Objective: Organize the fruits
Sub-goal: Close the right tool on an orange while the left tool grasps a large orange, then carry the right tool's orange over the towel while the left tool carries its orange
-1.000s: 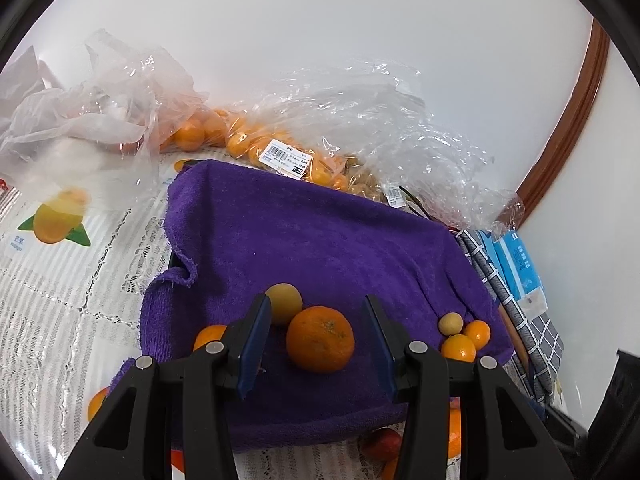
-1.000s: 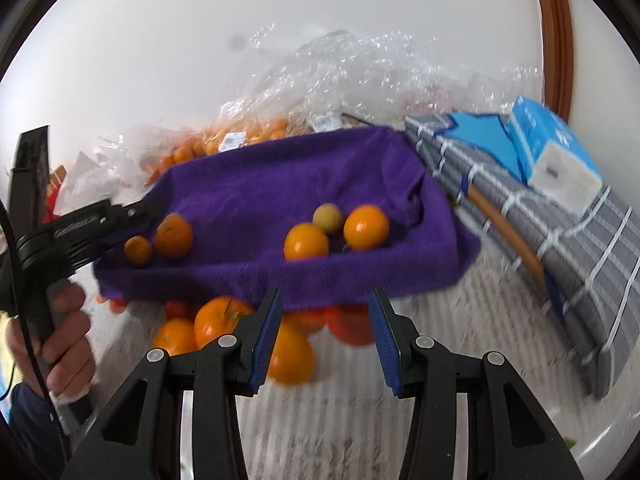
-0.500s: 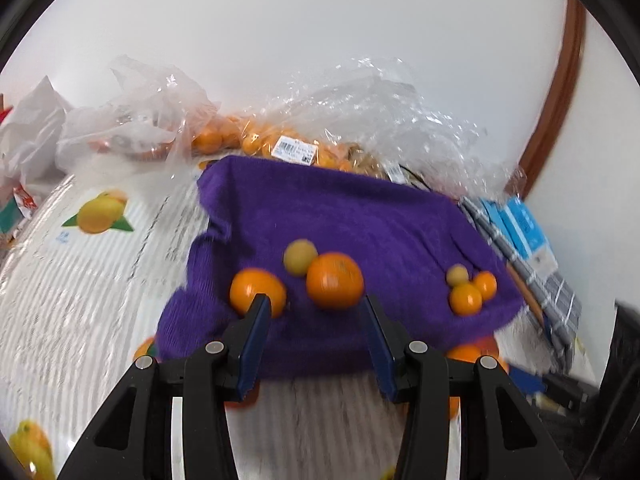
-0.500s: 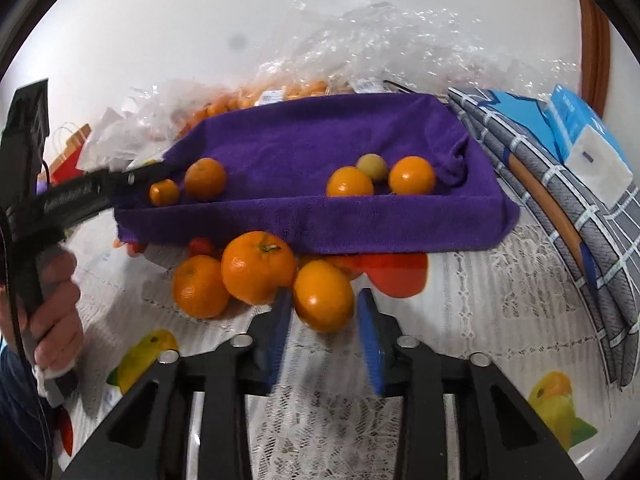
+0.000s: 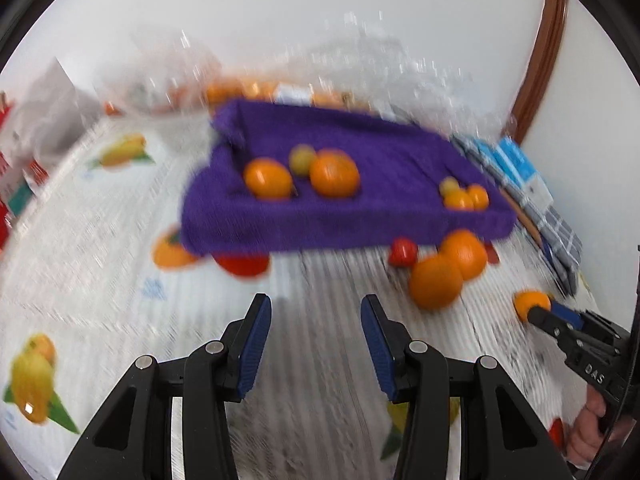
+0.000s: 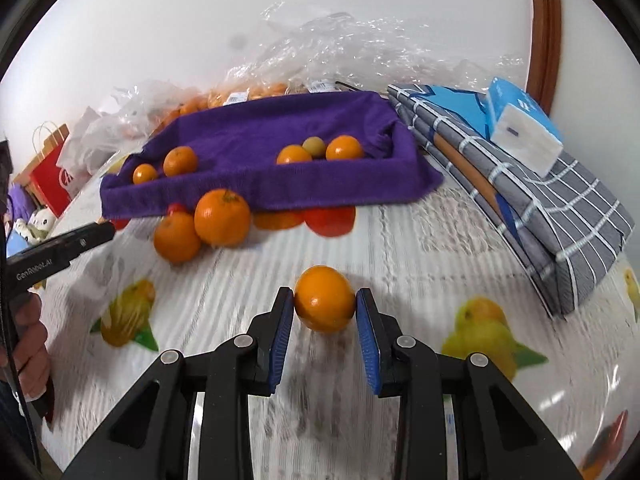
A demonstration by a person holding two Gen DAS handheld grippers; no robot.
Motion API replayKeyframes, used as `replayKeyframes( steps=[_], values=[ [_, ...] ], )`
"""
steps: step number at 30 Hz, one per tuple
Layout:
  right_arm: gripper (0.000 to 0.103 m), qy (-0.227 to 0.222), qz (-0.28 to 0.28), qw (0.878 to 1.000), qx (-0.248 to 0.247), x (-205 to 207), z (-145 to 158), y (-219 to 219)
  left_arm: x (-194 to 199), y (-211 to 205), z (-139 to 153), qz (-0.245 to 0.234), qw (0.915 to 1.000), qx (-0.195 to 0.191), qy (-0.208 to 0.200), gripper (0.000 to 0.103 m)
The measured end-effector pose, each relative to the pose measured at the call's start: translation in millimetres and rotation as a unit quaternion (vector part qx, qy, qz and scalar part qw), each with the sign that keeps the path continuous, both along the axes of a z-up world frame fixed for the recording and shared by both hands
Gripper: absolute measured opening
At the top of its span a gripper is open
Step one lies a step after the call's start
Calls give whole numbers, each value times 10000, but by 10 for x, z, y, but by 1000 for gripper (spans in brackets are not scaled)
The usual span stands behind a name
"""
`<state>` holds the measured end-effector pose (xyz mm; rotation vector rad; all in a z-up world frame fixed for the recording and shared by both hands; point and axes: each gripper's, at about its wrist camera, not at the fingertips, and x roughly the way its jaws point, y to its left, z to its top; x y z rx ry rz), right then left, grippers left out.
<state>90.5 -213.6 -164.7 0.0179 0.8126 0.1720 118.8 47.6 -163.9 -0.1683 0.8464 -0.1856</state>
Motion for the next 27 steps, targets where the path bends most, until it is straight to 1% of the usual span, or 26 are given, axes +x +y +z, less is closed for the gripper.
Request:
replayKeyframes(
  steps=[2, 4, 6, 7, 9, 12, 16, 21, 24, 25, 27],
  values=[
    [33, -18, -48, 10000, 0, 6, -5, 5, -22, -29, -11, -26, 10000, -8, -1, 44],
    [35, -36, -43, 10000, -9, 35, -12, 39, -69, -59, -10, -73, 10000, 25, -12, 44],
    [35, 46, -31, 10000, -42, 77, -50, 74, -105, -111, -22, -201, 9998, 42, 37, 44],
    [34, 95, -14, 9999, -71, 95, -64, 90, -117, -132, -19, -252, 9997, 47, 45, 45],
    [33, 32, -28, 10000, -61, 78, -51, 77, -108, -226, -12, -442, 9990, -33, 110, 46],
    [33, -42, -92, 9997, 208, 46, -34, -22, -54, -369, -4, -621, 9978, -194, 152, 46],
    [34, -113, -203, 9981, 570, 20, -16, -164, 66, -595, -9, -652, 9976, -218, 118, 46],
    [34, -184, -300, 9968, 724, 2, -2, -217, 192, -797, -26, -684, 9976, -34, 117, 46],
    [34, -223, -335, 9958, 819, -4, 3, -248, 245, -848, -14, -660, 9978, 21, 109, 46],
    [33, -229, -327, 9954, 870, -3, 3, -259, 250, -852, -12, -642, 9979, 70, 93, 38],
    [34, -229, -320, 9952, 898, -2, 1, -268, 243, -859, -3, -626, 9979, 163, 41, 38]
  ],
)
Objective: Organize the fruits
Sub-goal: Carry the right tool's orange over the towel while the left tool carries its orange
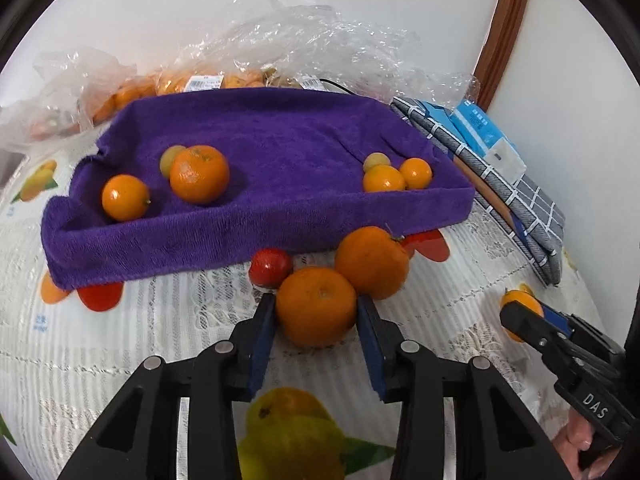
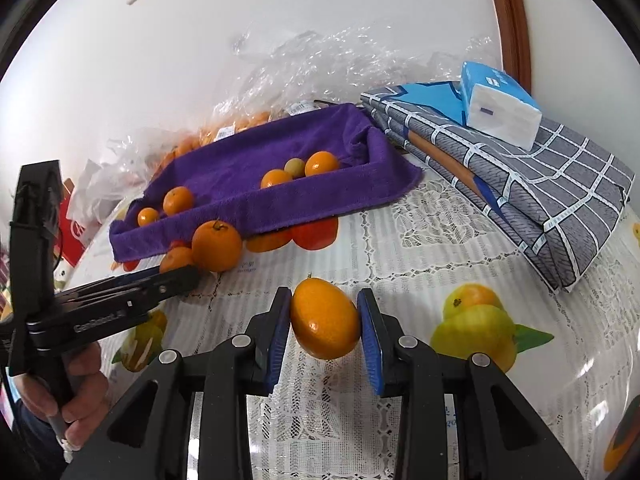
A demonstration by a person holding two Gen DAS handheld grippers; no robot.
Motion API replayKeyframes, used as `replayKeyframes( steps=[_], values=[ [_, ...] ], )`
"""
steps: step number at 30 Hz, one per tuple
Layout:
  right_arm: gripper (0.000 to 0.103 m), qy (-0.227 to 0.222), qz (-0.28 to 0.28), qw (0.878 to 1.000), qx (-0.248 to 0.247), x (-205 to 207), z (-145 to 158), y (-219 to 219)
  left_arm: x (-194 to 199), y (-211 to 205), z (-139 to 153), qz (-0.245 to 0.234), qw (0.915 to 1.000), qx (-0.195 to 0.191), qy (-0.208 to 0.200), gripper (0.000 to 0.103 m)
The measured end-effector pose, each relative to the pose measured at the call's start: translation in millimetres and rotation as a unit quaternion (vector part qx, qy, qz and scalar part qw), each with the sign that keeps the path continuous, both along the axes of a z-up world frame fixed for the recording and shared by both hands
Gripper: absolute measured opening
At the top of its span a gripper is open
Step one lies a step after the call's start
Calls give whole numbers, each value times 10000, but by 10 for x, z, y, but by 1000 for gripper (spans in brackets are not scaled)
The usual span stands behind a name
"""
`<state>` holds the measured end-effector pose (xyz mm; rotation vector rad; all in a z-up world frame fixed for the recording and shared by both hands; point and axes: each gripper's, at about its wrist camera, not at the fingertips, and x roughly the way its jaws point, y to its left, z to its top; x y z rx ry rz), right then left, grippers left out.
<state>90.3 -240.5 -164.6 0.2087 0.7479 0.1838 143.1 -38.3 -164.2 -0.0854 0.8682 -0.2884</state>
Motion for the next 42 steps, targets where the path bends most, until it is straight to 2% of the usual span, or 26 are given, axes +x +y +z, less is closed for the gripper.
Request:
replayKeyframes(
  steps=[7, 10, 18, 23, 26, 28, 32, 33, 36, 42],
  values=[
    [34, 153, 111, 9998, -68, 38, -11, 32, -130, 240, 70, 201, 9997, -54, -90, 38],
    [34, 222, 130, 9996, -88, 97, 43, 28, -168, 431, 151, 311, 9991, -216, -196, 38],
    [34, -434, 122, 9966, -688, 429, 533, 200, 92, 887, 494, 730, 9939, -653, -506, 38],
    [34, -580, 117, 9956, -724, 863, 683, 302, 421, 952, 581, 974, 9921, -311, -724, 38],
    [34, -593, 58, 9953, -765, 1101, 677, 364, 618, 1018, 529, 1130, 9906, -217, -738, 38],
    [34, -563, -15, 9953, -784, 1248, 610, 372, 699, 1084, 448, 1204, 9898, -344, -683, 38],
    [34, -215, -33, 9983, -538, 1454, 348, 329, 758, 1145, 336, 1283, 9895, -424, -509, 38],
    [34, -123, -3, 9983, -571, 1477, 312, 346, 773, 1146, 324, 1312, 9893, -403, -498, 38],
    [33, -221, 96, 9968, -756, 1468, 282, 417, 778, 1132, 296, 1319, 9892, -407, -499, 38],
    [33, -341, 207, 9960, -793, 1432, 254, 486, 775, 1098, 262, 1280, 9893, -481, -503, 38]
  ],
)
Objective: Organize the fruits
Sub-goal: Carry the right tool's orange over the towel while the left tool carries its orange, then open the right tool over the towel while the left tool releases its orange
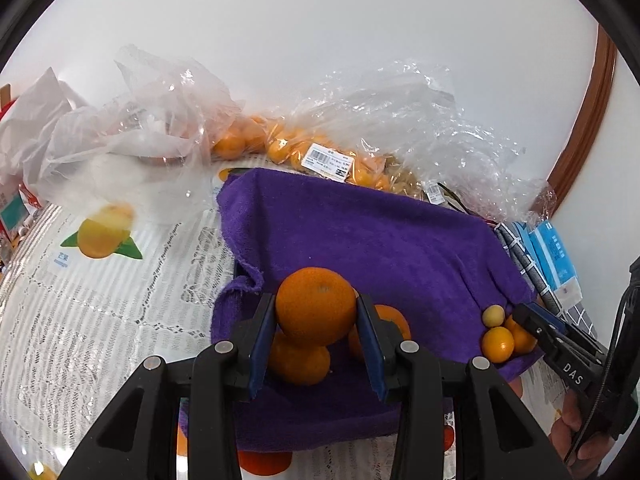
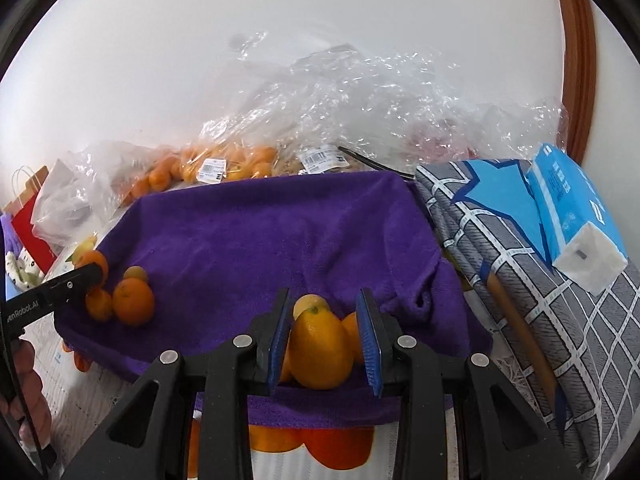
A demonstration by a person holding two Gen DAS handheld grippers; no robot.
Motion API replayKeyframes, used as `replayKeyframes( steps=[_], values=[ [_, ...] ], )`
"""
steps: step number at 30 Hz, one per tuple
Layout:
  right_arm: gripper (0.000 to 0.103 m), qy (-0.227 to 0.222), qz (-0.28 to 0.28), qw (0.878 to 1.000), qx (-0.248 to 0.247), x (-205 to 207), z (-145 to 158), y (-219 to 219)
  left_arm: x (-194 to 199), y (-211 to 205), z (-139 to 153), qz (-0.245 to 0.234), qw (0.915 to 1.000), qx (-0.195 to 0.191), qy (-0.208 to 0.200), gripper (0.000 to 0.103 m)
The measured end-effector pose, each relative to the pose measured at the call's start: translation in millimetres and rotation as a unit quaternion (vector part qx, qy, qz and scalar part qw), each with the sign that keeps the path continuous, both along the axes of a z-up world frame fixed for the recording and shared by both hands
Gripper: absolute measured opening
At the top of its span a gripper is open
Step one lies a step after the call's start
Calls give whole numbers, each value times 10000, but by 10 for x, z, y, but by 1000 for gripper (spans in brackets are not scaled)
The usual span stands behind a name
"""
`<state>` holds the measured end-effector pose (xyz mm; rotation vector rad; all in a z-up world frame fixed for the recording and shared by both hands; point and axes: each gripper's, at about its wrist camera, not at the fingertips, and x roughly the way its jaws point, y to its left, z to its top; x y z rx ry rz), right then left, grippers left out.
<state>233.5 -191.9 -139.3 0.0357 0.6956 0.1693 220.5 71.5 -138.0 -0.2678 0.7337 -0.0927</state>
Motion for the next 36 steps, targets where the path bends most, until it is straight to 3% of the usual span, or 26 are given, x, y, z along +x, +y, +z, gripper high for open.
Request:
replayKeyframes(
  steps=[6, 10, 13, 21, 32, 36],
  values=[
    [33, -76, 16, 10000, 43, -29, -9, 0, 14, -70, -48, -102, 9999, 30, 58, 38],
    [42, -106, -46, 9999, 75, -86, 2, -35, 5, -104, -51, -126, 9999, 106, 1, 39],
    [45, -191, -106, 9997, 122, -144, 42, -68, -4, -109, -37, -136, 9998, 114, -54, 47],
    [49, -124, -333, 9994, -42, -351, 177, -18, -60, -28, 42, -104, 9997, -18, -235, 55],
    [49, 263, 329, 9988, 266, -814, 79, 315, -272, 111, 193, 41, 9996, 20, -285, 57],
    [49, 343, 543, 9978, 164, -887, 18, 466, -469, 195, 161, -153, 9994, -293, -32, 57]
  ],
)
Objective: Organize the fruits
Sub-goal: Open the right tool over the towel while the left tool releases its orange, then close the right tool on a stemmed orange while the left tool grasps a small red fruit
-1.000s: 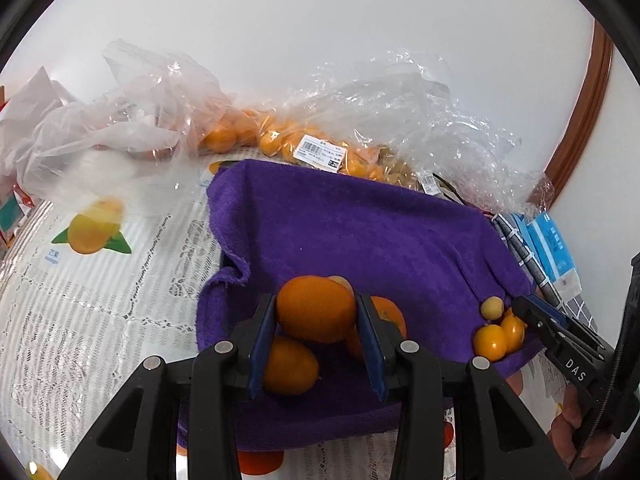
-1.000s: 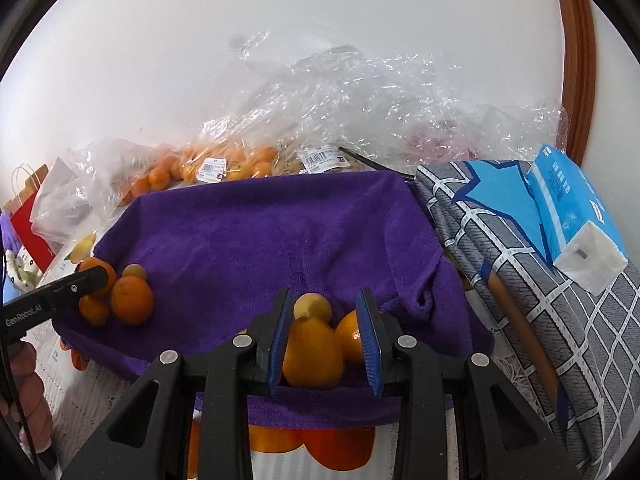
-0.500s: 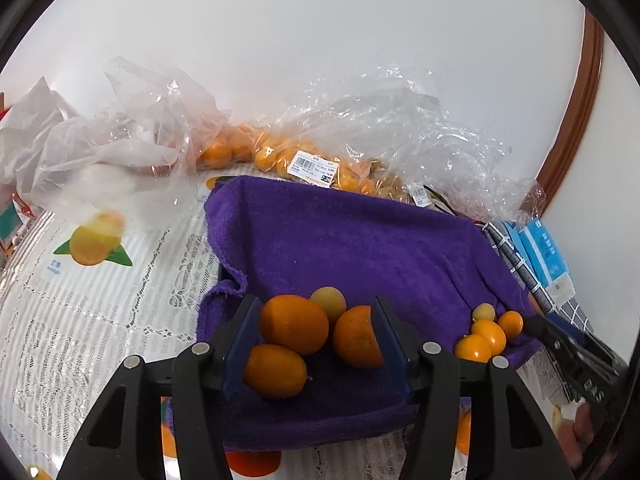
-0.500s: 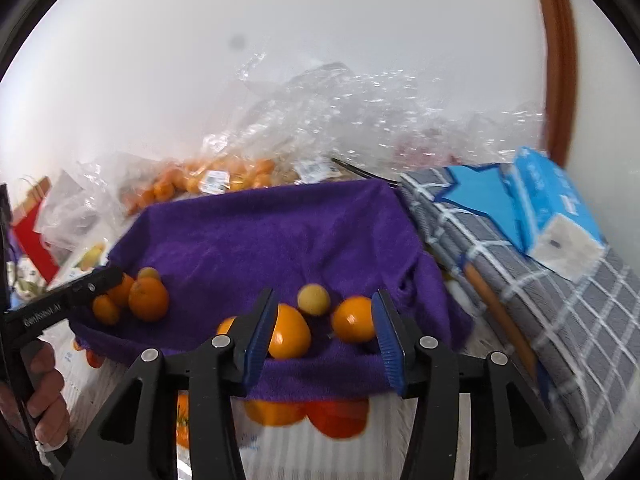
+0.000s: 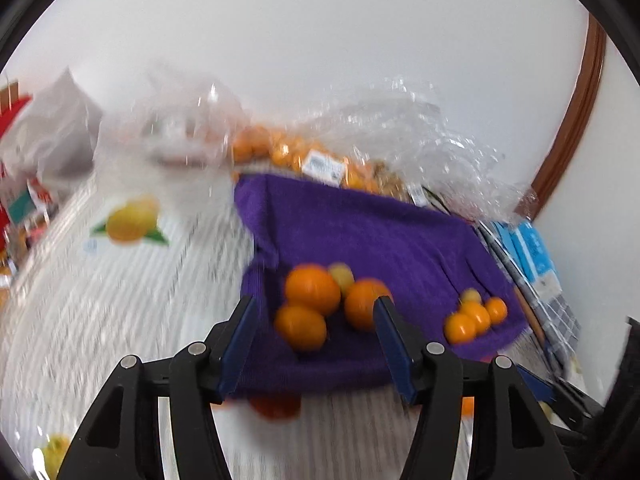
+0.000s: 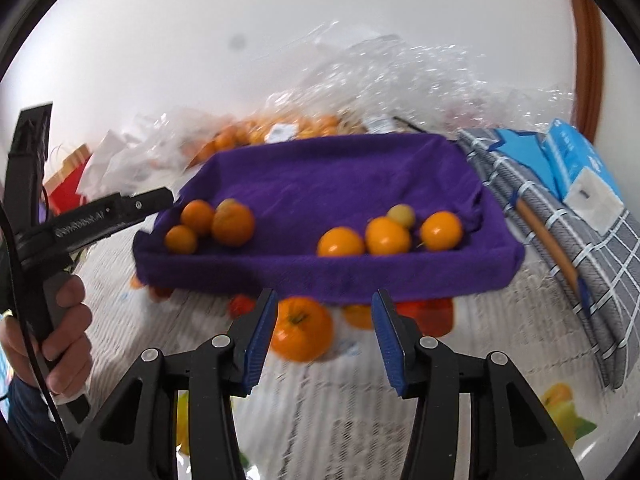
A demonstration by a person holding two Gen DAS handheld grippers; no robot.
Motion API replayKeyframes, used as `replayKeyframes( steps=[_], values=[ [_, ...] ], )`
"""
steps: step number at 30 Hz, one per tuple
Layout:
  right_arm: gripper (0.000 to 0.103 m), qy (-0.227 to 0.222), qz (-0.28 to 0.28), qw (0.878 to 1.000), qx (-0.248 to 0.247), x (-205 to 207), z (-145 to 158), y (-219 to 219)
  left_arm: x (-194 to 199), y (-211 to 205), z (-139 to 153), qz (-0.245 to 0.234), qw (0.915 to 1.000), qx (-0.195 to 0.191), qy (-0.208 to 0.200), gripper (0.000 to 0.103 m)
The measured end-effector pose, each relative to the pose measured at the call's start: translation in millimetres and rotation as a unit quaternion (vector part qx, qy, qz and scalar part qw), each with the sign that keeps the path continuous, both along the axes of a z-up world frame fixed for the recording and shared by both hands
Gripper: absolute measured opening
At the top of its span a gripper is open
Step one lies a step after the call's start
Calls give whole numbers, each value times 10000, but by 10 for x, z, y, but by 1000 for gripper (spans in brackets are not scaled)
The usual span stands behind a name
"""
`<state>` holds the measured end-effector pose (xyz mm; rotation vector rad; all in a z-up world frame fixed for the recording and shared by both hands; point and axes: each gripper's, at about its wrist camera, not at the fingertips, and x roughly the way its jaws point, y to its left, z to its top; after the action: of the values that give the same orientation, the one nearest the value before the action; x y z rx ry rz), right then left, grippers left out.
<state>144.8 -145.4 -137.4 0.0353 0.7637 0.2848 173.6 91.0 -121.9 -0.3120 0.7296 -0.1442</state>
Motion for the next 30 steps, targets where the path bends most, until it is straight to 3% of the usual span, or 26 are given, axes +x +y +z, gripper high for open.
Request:
replayKeyframes(
  steps=[4, 10, 18, 26, 30],
  values=[
    [49, 111, 114, 9998, -106, 35, -110, 118, -211, 112, -83, -68, 9995, -274, 138, 57],
    [47, 406, 178, 9989, -175, 126, -289, 158, -327, 80, -263, -436, 9975, -127, 542, 57],
    [43, 205, -20, 9998, -85, -29, -185, -109, -235, -479, -381, -903, 9934, 78, 709, 56],
    [43, 28, -483, 9984, -289, -237, 4, -597, -94, -982, -430, -995, 9920, 296, 723, 56],
    [43, -75, -598, 9975, -376, -320, 52, -722, -45, -1128, -439, -914, 9919, 521, 705, 44]
  ],
)
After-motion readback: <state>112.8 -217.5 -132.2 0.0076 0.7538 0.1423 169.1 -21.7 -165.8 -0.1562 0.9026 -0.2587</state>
